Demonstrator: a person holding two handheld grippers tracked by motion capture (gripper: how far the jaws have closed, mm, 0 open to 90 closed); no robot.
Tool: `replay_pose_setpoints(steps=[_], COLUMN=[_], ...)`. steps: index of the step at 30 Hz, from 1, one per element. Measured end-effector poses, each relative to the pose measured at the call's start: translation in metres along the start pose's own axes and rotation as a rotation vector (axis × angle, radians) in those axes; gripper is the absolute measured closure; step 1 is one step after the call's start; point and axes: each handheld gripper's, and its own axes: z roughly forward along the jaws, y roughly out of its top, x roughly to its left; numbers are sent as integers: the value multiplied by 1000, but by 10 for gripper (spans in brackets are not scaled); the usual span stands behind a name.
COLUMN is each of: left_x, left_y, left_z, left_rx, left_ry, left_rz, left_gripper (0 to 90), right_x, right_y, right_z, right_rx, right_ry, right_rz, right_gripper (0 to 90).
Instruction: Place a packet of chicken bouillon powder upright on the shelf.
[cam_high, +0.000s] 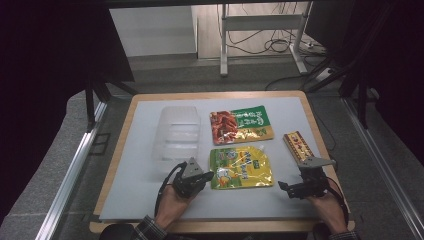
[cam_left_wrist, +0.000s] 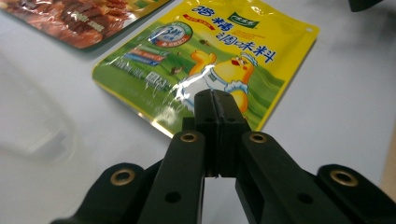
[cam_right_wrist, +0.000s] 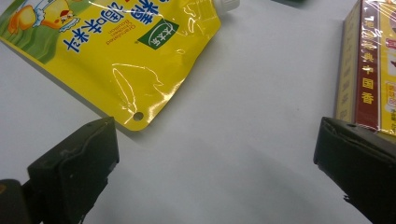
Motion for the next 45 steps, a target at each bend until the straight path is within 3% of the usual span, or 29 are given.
replay_pose_setpoints(steps=[2, 4, 7, 12, 17, 18, 30, 37, 40, 42, 45], left_x=[-1, -2, -2, 2, 3, 3, 1, 2, 3, 6, 2], left_y=[2, 5, 5, 5, 6, 5, 4, 1, 0, -1, -1], left_z=[6, 18, 26, 40, 42, 42, 44, 44, 45, 45, 46], left_rx=[1, 9, 15, 11, 23, 45, 89, 88, 116, 117, 118], left_ry=[8, 48, 63, 79, 120, 142, 184, 180, 211, 204, 230], left_rz=[6, 32, 31, -10, -15, -14, 18, 7, 14, -3, 24], left_gripper=[895, 895, 895, 895, 896, 897, 900, 900, 900, 900, 900], right_x=[1, 1, 1, 2, 2, 2, 4, 6, 8, 8, 9], right_y=[0, 0, 0, 0, 0, 0, 2, 5, 8, 9, 11], right_z=[0, 1, 1, 2, 2, 2, 2, 3, 5, 7, 12], right_rx=[0, 2, 5, 11, 14, 14, 9, -14, -27, -32, -32], right_ry=[3, 5, 5, 10, 12, 13, 31, 81, 99, 118, 138], right_rz=[-2, -5, -9, -14, -18, -19, -13, 9, 16, 17, 30], right_gripper=[1, 2, 2, 3, 3, 4, 4, 5, 5, 7, 14])
